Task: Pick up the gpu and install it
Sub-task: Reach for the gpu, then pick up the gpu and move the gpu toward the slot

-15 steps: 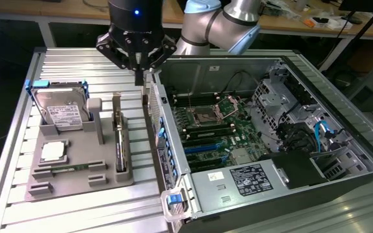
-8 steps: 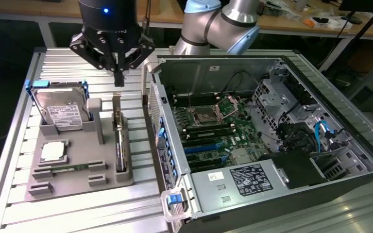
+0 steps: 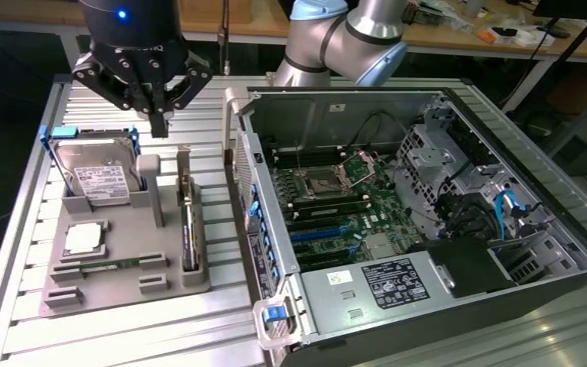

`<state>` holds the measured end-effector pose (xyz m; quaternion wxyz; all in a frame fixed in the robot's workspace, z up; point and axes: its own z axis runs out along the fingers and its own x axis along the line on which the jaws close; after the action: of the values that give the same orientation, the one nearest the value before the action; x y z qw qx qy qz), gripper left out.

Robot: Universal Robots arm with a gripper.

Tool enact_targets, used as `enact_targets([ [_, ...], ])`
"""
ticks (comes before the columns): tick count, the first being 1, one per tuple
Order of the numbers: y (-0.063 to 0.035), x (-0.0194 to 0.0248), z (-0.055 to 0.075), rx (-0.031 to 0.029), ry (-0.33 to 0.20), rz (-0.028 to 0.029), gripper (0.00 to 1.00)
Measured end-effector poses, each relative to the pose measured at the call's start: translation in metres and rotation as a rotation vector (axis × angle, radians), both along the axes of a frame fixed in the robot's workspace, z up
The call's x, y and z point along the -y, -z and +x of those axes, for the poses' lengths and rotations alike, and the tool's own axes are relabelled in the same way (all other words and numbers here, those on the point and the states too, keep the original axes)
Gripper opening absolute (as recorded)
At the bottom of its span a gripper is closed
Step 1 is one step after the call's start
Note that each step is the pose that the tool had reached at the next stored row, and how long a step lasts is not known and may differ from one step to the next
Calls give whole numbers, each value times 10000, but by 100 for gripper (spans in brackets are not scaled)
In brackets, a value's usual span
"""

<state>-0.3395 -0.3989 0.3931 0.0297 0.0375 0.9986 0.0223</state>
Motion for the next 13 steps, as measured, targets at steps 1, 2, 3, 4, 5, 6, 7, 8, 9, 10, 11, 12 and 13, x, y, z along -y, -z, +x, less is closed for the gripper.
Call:
enact_targets([
  [1,-1,0,-24,-1,0,-1,11],
  [2,0,0,-35,0,0,0,11],
  [3,0,0,-37,1,-1,0,11],
  [4,0,0,-37,1,-2,0,11],
  [5,0,0,-38,1,-1,0,11],
  [6,0,0,-38,1,-1,0,11],
  [7,0,0,-38,1,-1,0,11],
  [8,0,0,-38,1,-1,0,11],
  [9,0,0,-38,0,-1,0,11],
  [10,0,0,-38,0,-1,0,11],
  [11,0,0,-38,1,-1,0,11],
  [12,0,0,-38,0,-1,0,11],
  [13,0,0,-38,1,-1,0,11],
])
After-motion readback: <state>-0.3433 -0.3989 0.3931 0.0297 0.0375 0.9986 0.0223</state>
